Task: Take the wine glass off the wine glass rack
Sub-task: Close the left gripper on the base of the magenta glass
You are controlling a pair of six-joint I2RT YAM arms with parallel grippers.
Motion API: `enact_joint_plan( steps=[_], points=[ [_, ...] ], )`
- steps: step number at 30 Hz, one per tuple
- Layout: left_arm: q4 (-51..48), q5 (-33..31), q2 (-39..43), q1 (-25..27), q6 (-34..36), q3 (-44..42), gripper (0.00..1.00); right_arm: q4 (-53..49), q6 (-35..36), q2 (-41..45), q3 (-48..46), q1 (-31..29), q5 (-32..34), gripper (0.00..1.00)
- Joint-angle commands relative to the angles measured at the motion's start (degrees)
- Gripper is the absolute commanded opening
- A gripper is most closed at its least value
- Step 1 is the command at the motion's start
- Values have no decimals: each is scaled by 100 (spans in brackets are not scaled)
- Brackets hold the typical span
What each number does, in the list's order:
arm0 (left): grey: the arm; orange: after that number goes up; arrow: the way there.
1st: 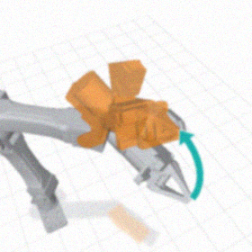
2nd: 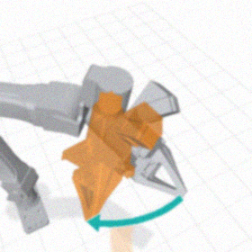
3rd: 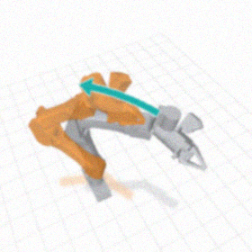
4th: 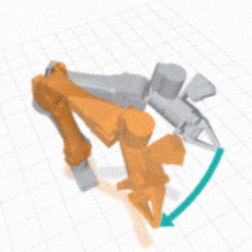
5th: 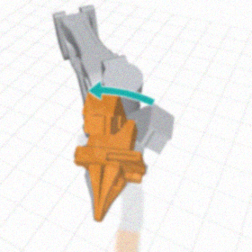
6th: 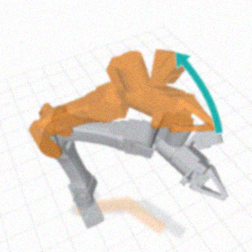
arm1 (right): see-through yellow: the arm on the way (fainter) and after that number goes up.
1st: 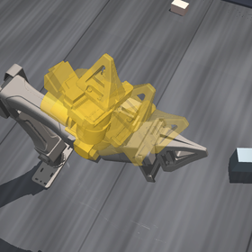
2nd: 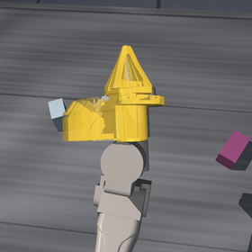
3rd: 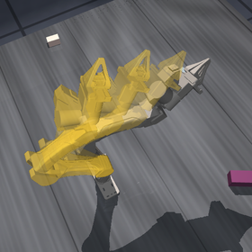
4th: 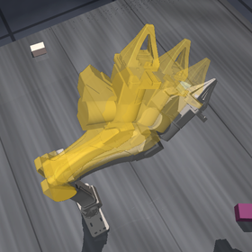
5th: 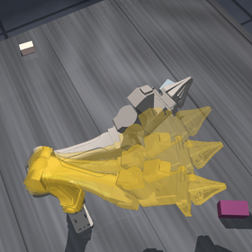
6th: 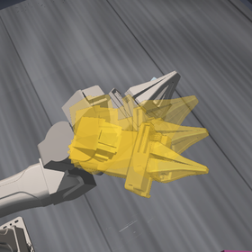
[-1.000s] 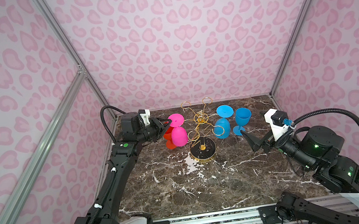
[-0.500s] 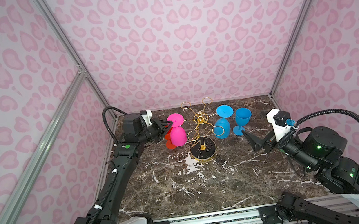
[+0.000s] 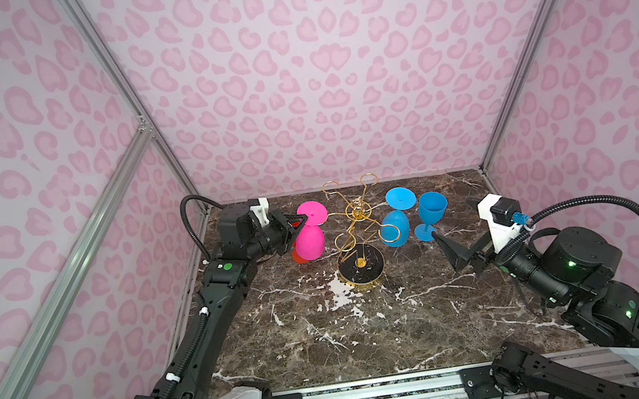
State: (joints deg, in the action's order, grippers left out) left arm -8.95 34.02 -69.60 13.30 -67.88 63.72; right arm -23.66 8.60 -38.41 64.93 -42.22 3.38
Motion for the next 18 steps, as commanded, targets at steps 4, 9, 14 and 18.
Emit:
enact_joint_plan(
  steps=[4, 9, 14, 18],
  points=[
    [385, -86, 69, 156, -359, -103, 3, 117, -34, 44, -50, 3, -41, 100],
    [533, -238, 199, 216, -610, -244, 3, 116, -51, 71, -59, 3, -40, 100],
    [559, -339, 274, 219, -717, -247, 3, 133, -60, 80, -77, 3, -54, 100],
    [637, -316, 211, 232, -771, -177, 3, 151, -73, 79, -85, 3, -79, 100]
  ],
)
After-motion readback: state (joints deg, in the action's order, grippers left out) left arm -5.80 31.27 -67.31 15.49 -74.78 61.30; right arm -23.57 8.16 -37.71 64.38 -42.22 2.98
